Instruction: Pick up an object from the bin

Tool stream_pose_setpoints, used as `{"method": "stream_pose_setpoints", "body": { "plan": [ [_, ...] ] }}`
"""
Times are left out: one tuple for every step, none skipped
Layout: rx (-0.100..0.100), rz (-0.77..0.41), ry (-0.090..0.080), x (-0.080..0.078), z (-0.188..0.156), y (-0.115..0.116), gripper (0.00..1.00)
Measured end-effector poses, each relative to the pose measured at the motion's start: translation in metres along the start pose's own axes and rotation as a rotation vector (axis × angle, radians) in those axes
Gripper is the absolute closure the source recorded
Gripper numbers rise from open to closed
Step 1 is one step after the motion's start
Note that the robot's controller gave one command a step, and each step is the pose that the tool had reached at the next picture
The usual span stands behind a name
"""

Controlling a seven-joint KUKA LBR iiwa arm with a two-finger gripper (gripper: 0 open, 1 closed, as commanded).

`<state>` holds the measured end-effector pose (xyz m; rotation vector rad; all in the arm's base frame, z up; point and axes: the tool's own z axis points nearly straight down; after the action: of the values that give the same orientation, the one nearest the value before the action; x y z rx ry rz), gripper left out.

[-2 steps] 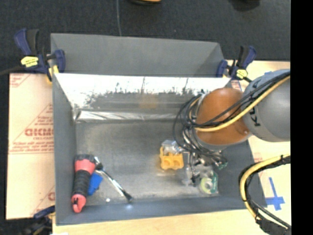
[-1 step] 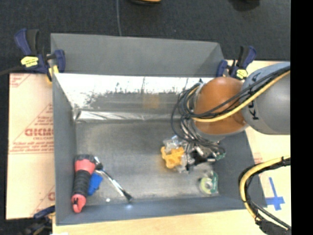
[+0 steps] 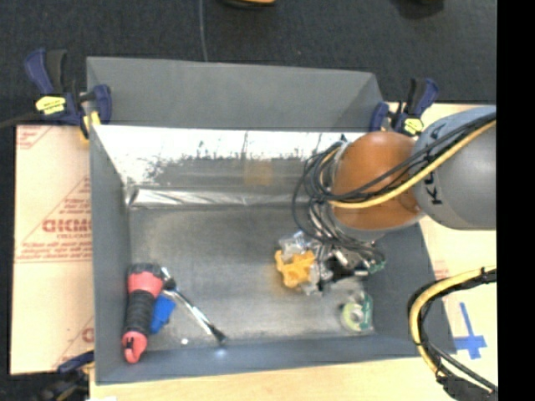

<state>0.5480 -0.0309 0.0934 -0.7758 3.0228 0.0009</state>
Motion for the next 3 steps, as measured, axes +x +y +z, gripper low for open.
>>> {"method": "stream_pose_setpoints", "body": {
  "plan": [
    [-0.003,0.008,0.005,-0.005,-0.060,-0.007,1.00],
    [-0.005,-0.042,0.006,0.002,-0.104,-0.010,1.00],
    [0.002,0.040,-0.006,0.003,-0.052,-0.016,1.00]
  ]
}}
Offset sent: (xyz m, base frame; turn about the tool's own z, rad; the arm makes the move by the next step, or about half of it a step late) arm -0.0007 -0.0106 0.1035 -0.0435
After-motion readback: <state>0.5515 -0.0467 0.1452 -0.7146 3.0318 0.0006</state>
